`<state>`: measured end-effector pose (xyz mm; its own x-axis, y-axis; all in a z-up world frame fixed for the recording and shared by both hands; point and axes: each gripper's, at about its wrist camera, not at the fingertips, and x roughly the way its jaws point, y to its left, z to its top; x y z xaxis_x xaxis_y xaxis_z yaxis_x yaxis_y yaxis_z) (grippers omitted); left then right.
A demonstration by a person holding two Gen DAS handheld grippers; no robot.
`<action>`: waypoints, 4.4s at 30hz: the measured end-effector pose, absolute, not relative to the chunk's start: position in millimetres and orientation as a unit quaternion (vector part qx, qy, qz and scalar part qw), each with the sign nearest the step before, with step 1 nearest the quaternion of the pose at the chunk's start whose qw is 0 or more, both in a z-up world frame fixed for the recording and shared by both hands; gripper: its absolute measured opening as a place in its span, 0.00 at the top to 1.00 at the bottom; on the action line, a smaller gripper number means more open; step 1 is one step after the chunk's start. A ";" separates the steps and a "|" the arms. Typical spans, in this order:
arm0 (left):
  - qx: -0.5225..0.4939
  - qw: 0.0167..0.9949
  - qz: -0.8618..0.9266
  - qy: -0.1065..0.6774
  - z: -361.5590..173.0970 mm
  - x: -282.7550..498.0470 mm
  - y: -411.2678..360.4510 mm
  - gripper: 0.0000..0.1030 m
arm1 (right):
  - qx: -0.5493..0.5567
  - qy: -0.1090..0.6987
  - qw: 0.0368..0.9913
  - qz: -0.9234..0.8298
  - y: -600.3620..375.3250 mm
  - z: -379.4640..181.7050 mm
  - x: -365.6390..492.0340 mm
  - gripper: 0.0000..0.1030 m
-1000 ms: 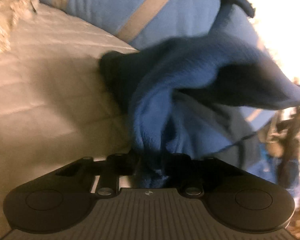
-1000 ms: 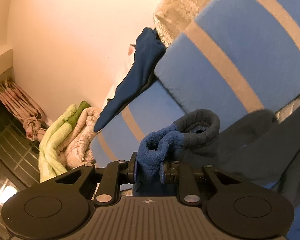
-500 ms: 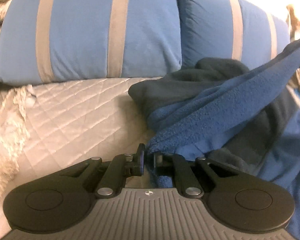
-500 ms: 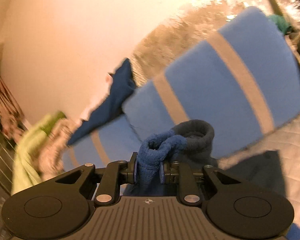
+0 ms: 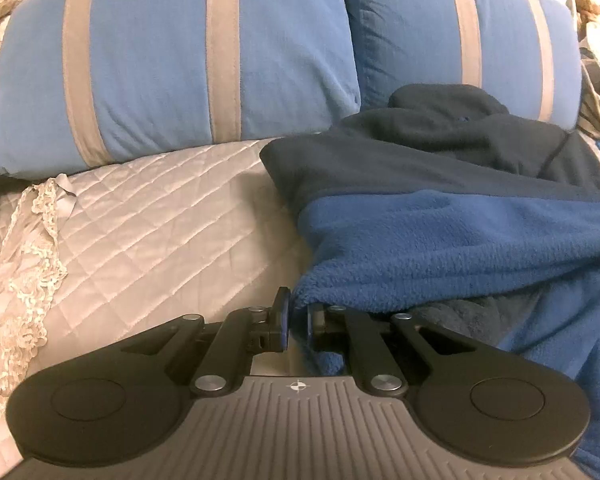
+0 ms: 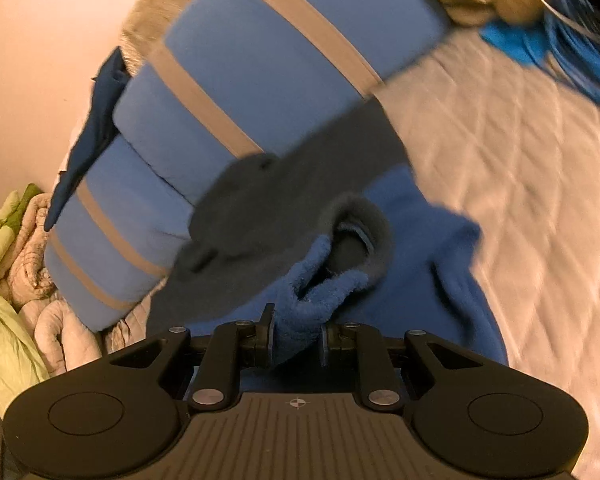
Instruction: Fold large clothes
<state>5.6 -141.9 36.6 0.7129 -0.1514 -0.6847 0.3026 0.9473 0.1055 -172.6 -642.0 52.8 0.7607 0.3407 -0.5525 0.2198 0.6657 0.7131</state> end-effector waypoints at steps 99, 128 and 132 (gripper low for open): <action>-0.391 0.758 -0.323 0.410 -20.5 -115.8 5.5 0.63 | 0.258 0.314 0.913 -0.032 -656.2 81.8 -255.4 0.09; -0.418 0.766 -0.338 0.352 -13.2 -174.3 29.5 0.39 | 0.253 0.283 0.925 -0.027 -646.2 97.1 -272.5 0.09; -0.475 0.725 -0.357 0.349 -51.1 -182.1 30.9 0.39 | 0.256 0.282 0.924 -0.025 -645.5 97.0 -273.7 0.09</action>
